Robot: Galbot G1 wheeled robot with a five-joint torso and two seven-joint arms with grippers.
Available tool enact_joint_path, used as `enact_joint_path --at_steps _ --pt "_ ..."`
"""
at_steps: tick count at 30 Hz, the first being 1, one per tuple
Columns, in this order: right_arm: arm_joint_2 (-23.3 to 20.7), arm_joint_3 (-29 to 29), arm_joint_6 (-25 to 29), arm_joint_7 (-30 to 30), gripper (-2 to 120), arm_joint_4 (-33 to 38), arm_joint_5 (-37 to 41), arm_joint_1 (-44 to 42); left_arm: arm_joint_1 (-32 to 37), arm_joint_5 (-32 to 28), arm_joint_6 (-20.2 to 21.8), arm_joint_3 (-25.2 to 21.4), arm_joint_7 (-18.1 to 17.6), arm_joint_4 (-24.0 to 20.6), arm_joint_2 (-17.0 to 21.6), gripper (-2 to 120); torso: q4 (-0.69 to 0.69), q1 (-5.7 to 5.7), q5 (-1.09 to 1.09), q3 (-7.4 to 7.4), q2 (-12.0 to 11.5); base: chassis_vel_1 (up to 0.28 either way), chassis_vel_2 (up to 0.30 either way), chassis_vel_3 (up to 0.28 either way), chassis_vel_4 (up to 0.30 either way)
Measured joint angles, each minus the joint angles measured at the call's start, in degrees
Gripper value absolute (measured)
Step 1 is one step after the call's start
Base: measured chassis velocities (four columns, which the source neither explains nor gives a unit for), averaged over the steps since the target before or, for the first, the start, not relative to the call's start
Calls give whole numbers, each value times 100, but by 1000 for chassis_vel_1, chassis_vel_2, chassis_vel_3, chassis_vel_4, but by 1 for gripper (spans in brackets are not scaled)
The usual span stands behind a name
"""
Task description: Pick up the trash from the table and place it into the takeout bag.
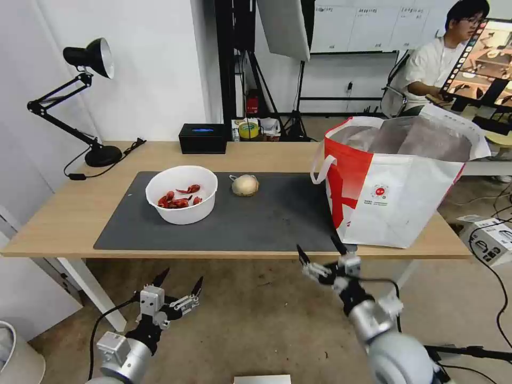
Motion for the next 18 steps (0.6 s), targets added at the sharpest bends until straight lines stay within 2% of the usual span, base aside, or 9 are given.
enact_joint_path --at_steps 3,4,8,9,12,16,18 --pt "-120 -465 -159 -2 100 -229 287 774 11 11 3 0 -4 1 -32 100 -1 0 0 0 0 0 0 0 0" --pt "-120 -465 -159 -2 100 -229 287 774 11 11 3 0 -4 1 -32 100 -1 0 0 0 0 0 0 0 0" --pt "-96 -1259 -366 49 100 -737 664 2072 20 21 9 -38 -6 57 -74 100 0 0 -1 0 -1 0 0 0 0" --pt "-96 -1259 -366 49 100 -737 664 2072 20 21 9 -38 -6 57 -74 100 0 0 -1 0 -1 0 0 0 0" --pt "82 -1818 -564 153 100 -1214 911 2867 40 25 9 -76 -6 94 -111 100 -1 0 0 0 -1 0 0 0 0" --pt "220 -2055 -649 229 100 -1490 1033 3235 42 26 9 -86 -6 111 -123 100 -1 0 -1 0 -1 0 0 0 0" --pt "493 -2397 -777 340 100 -2006 1280 3909 34 27 9 -94 -6 154 -138 100 0 0 0 0 -1 0 0 0 0"
